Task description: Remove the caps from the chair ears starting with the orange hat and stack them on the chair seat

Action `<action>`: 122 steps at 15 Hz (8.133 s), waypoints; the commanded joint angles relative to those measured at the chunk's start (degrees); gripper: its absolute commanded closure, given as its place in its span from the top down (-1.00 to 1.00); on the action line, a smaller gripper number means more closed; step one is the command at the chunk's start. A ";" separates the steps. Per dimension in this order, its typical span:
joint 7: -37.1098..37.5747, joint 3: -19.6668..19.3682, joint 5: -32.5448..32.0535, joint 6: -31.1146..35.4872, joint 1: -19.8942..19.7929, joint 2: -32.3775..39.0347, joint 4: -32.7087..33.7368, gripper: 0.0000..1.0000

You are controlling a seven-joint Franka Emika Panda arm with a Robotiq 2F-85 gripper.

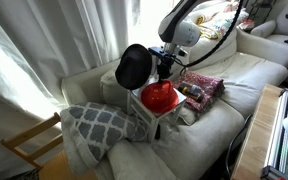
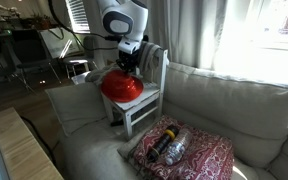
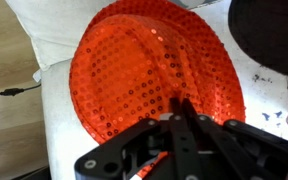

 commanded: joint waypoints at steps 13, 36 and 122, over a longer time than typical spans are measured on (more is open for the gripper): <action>11.35 -8.12 -29.43 -0.61 8.03 -13.36 -4.99 1.00; -12.55 -2.69 -55.10 20.58 15.51 -11.39 -4.07 1.00; -99.68 -5.25 29.63 -20.64 -7.07 -3.70 -8.52 -0.96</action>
